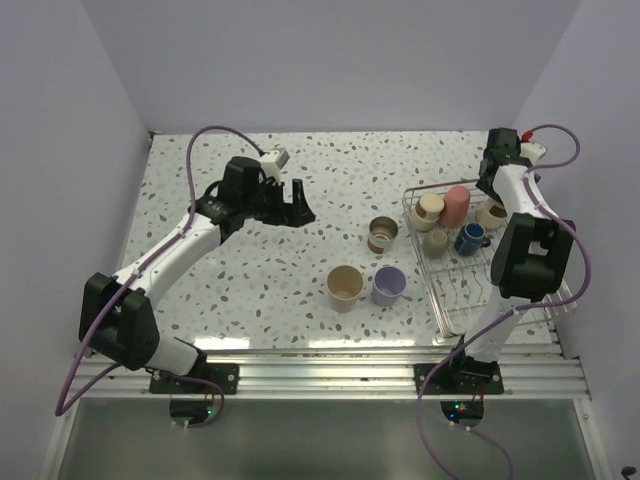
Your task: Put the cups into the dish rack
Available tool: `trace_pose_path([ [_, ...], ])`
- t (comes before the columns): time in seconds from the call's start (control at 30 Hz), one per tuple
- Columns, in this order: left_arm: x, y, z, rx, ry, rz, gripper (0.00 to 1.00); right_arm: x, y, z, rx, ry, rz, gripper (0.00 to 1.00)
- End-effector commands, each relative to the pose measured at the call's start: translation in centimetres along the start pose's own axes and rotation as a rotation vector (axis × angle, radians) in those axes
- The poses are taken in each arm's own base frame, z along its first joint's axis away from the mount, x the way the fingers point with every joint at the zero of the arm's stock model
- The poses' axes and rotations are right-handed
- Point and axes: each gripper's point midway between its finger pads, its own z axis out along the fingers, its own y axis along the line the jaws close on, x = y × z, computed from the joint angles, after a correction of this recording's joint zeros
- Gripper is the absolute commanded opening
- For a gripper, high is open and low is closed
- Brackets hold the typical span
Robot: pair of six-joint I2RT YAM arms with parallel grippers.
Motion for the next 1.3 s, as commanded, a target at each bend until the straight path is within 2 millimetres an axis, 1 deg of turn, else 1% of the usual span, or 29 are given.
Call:
trace_pose_path([
  [0.0, -1.9, -0.8, -0.2, 0.030, -0.033, 0.023, 1.00, -0.5, -0.1, 0.0, 0.011, -0.011, 0.034, 0.01],
  [0.07, -2.0, -0.9, -0.2, 0.034, -0.035, 0.025, 1.00, -0.5, 0.0, -0.3, -0.010, -0.013, 0.044, 0.09],
  [0.1, -2.0, -0.9, -0.1, 0.035, -0.034, 0.025, 1.00, -0.1, 0.0, -0.3, -0.015, -0.005, 0.044, 0.19],
  [0.17, -2.1, -1.0, -0.1, 0.039, -0.034, 0.022, 1.00, -0.1, 0.2, -0.5, -0.036, -0.006, 0.052, 0.29],
  [0.2, -2.0, -1.0, -0.1, 0.043, -0.032, 0.024, 1.00, -0.1, 0.1, -0.8, -0.042, -0.007, 0.053, 0.41],
  [0.3, -1.5, -0.8, 0.0, 0.039, -0.021, 0.021, 1.00, -0.5, 0.3, -1.3, -0.066, -0.014, 0.058, 0.62],
  [0.43, -0.9, -0.7, -0.1, 0.041, -0.014, 0.021, 0.99, -1.2, 0.4, -2.4, -0.099, -0.020, 0.062, 0.75],
  [0.53, -0.3, -0.6, -0.4, 0.042, -0.013, 0.019, 0.99, -1.8, 0.4, -3.3, -0.118, -0.032, 0.070, 0.82],
  [0.57, -0.2, -0.6, -0.4, 0.044, -0.009, 0.018, 0.99, -2.1, 0.5, -3.6, -0.125, -0.037, 0.073, 0.86],
  [0.63, 0.0, -0.6, -0.6, 0.046, -0.010, 0.020, 0.99, -2.5, 0.3, -4.2, -0.132, -0.044, 0.081, 0.91],
  [0.7, 0.2, -0.7, -0.8, 0.049, -0.010, 0.024, 0.99, -2.9, 0.2, -4.6, -0.134, -0.051, 0.084, 0.92],
  [0.83, 0.3, -1.0, -1.5, 0.054, -0.014, 0.028, 0.99, -4.1, -0.5, -6.0, -0.142, -0.078, 0.095, 0.94],
  [0.87, 0.4, -1.0, -1.6, 0.051, -0.015, 0.028, 0.99, -4.9, -0.7, -6.7, -0.147, -0.097, 0.107, 0.95],
  [0.9, 0.5, -0.9, -1.8, 0.046, -0.014, 0.029, 0.99, -5.2, -0.9, -7.1, -0.149, -0.104, 0.109, 0.95],
  [0.93, 1.0, -0.7, -1.8, 0.035, 0.007, 0.022, 0.99, -5.4, -1.1, -7.5, -0.148, -0.105, 0.110, 0.95],
  [0.97, 1.4, -0.5, -1.8, 0.027, 0.020, 0.024, 0.98, -6.6, -1.6, -8.5, -0.148, -0.133, 0.125, 0.95],
  [1.0, 2.0, -0.4, -1.7, 0.024, 0.039, 0.025, 0.97, -7.0, -1.8, -9.0, -0.145, -0.140, 0.129, 0.95],
  [1.03, 2.7, -0.4, -1.8, 0.015, 0.065, 0.023, 0.97, -7.1, -2.4, -9.5, -0.130, -0.133, 0.123, 0.96],
  [1.07, 3.0, -0.3, -1.8, 0.002, 0.073, 0.030, 0.96, -8.3, -2.7, -10.5, -0.132, -0.157, 0.139, 0.96],
  [1.1, 3.6, -0.8, -1.7, 0.006, 0.091, 0.051, 0.96, -8.9, -3.2, -11.2, -0.127, -0.169, 0.155, 0.96],
  [1.13, 4.3, -1.0, -1.8, 0.000, 0.112, 0.053, 0.96, -8.9, -3.6, -11.8, -0.124, -0.160, 0.153, 0.96],
  [1.17, 4.5, -1.2, -1.9, -0.010, 0.117, 0.059, 0.96, -9.9, -3.9, -12.8, -0.136, -0.179, 0.174, 0.96],
  [1.2, 5.2, -2.0, -1.8, 0.005, 0.136, 0.072, 0.95, -10.1, -3.7, -14.1, -0.178, -0.177, 0.198, 0.96],
  [1.27, 5.6, -2.9, -2.0, 0.011, 0.137, 0.081, 0.95, -9.8, -4.0, -15.6, -0.218, -0.159, 0.213, 0.96],
])
